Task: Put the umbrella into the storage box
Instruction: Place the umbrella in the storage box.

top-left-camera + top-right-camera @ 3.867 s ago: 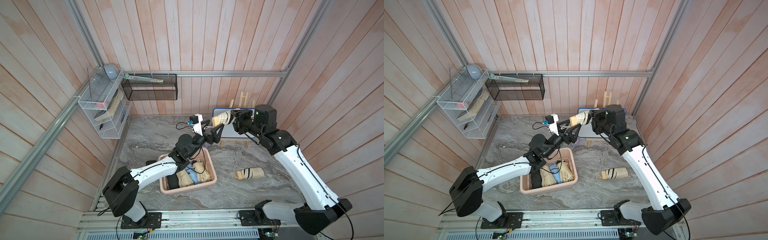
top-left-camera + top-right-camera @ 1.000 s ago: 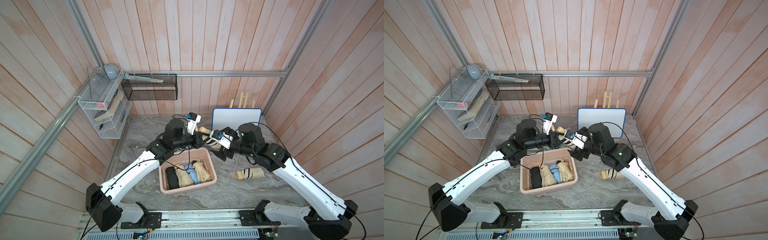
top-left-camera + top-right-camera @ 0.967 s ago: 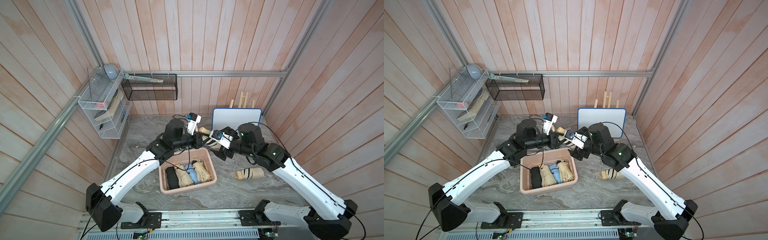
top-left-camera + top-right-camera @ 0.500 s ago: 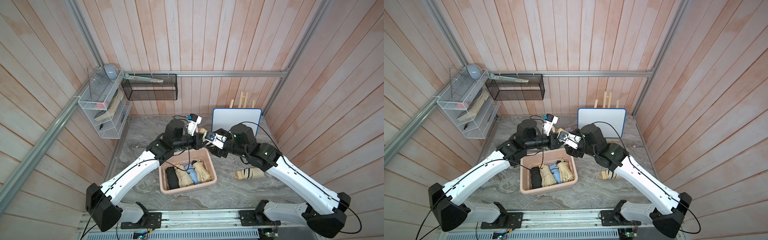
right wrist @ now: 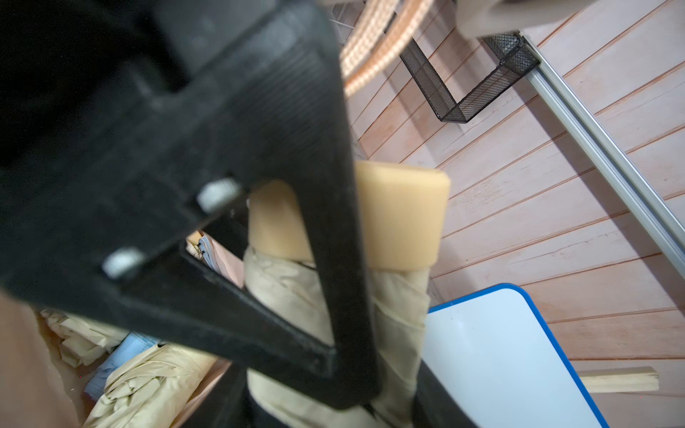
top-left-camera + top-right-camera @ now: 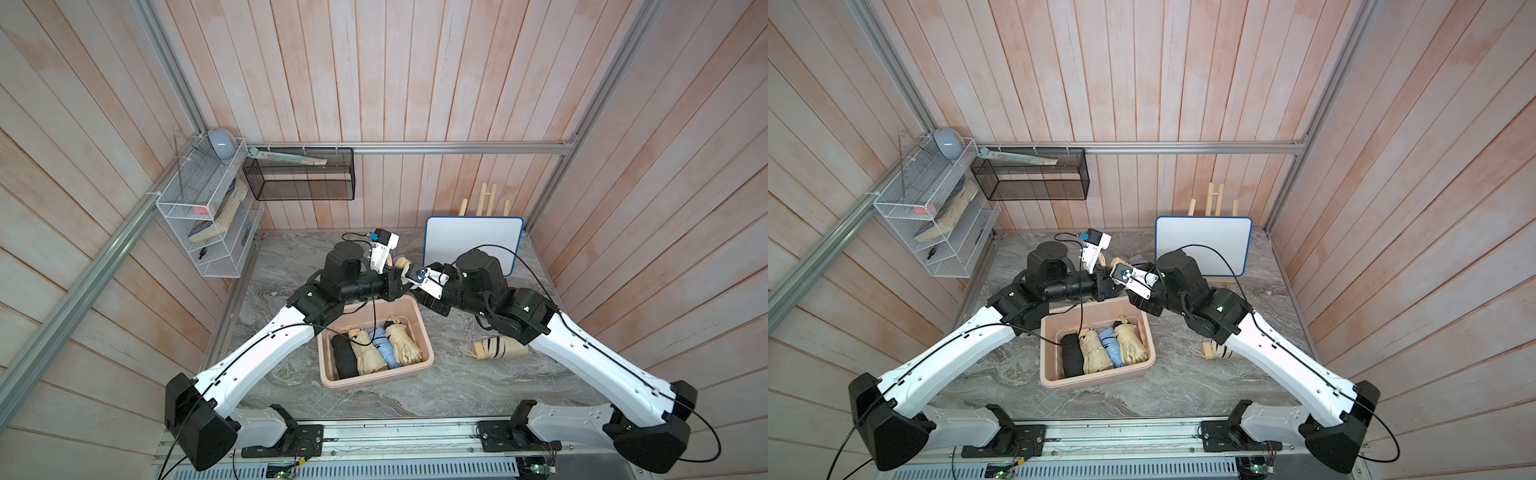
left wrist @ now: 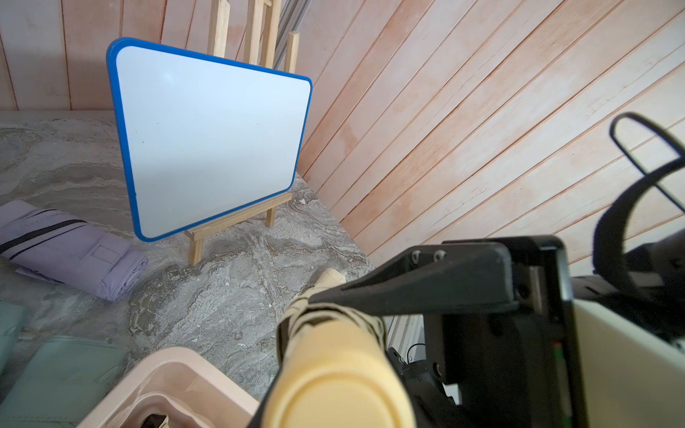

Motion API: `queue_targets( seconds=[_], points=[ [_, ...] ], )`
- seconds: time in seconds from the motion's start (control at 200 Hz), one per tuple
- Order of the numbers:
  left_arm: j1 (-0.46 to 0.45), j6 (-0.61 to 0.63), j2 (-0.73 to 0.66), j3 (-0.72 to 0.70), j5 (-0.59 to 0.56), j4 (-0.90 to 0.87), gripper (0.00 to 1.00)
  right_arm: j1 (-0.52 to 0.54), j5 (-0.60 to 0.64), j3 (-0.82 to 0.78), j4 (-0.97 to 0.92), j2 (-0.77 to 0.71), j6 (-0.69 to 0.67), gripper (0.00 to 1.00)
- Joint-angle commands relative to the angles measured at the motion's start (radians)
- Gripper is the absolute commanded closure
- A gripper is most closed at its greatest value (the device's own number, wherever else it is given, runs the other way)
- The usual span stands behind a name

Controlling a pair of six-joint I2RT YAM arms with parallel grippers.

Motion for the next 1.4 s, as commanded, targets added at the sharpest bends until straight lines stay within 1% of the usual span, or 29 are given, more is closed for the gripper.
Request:
queue_targets(
  seconds=[0.0,0.045,0.12,0.185,0.26,0.315,0.34,0.355,0.47,0.585,0.64,0.755,0.89,1.005,1.08,1.165,1.285,1.395],
  points=[
    [-0.003,-0.032,-0.065,-0.022,0.05,0.138,0.73,0.02,0.029,0.001,0.039,-0.003,0.065,0.53],
    [-0.002,-0.035,-0.083,-0.041,0.048,0.152,0.65,0.028,0.03,-0.001,0.043,-0.006,0.085,0.55],
    [-0.003,-0.049,-0.119,-0.076,0.031,0.18,0.46,0.044,0.034,-0.01,0.054,-0.008,0.125,0.56],
    [-0.002,-0.062,-0.155,-0.106,0.013,0.2,0.32,0.058,0.041,-0.021,0.073,-0.013,0.173,0.57],
    [-0.001,-0.067,-0.201,-0.142,-0.013,0.207,0.19,0.072,0.054,-0.029,0.102,-0.018,0.239,0.59],
    [-0.001,-0.065,-0.24,-0.172,-0.033,0.207,0.12,0.088,0.067,-0.032,0.12,-0.015,0.28,0.61],
    [0.0,-0.065,-0.259,-0.186,-0.044,0.205,0.03,0.098,0.075,-0.032,0.123,-0.014,0.296,0.61],
    [-0.001,-0.066,-0.269,-0.194,-0.052,0.204,0.0,0.103,0.082,-0.033,0.125,-0.012,0.304,0.61],
    [0.0,-0.07,-0.373,-0.249,-0.146,0.163,0.0,0.151,0.127,-0.035,0.128,0.0,0.374,0.62],
    [-0.001,-0.084,-0.495,-0.298,-0.324,0.085,0.0,0.208,0.174,-0.049,0.142,0.009,0.461,0.63],
    [0.0,-0.097,-0.552,-0.315,-0.435,0.035,0.0,0.233,0.199,-0.056,0.159,0.016,0.514,0.64],
    [0.002,-0.135,-0.655,-0.343,-0.616,-0.069,0.0,0.283,0.237,-0.071,0.206,0.044,0.654,0.67],
    [0.002,-0.186,-0.735,-0.345,-0.768,-0.21,0.0,0.34,0.278,-0.056,0.249,0.109,0.817,0.69],
    [0.002,-0.263,-0.779,-0.334,-0.904,-0.359,0.02,0.369,0.295,-0.022,0.244,0.179,0.999,0.71],
    [0.003,-0.277,-0.8,-0.329,-0.938,-0.413,0.02,0.37,0.294,0.002,0.211,0.222,1.14,0.72],
    [0.002,-0.291,-0.807,-0.318,-0.957,-0.458,0.03,0.372,0.284,0.028,0.175,0.27,1.258,0.74],
    [0.003,-0.319,-0.81,-0.302,-0.977,-0.515,0.03,0.372,0.259,0.053,0.16,0.33,1.355,0.75],
    [0.002,-0.348,-0.82,-0.299,-0.973,-0.546,0.03,0.373,0.242,0.092,0.138,0.389,1.41,0.78]
  ],
)
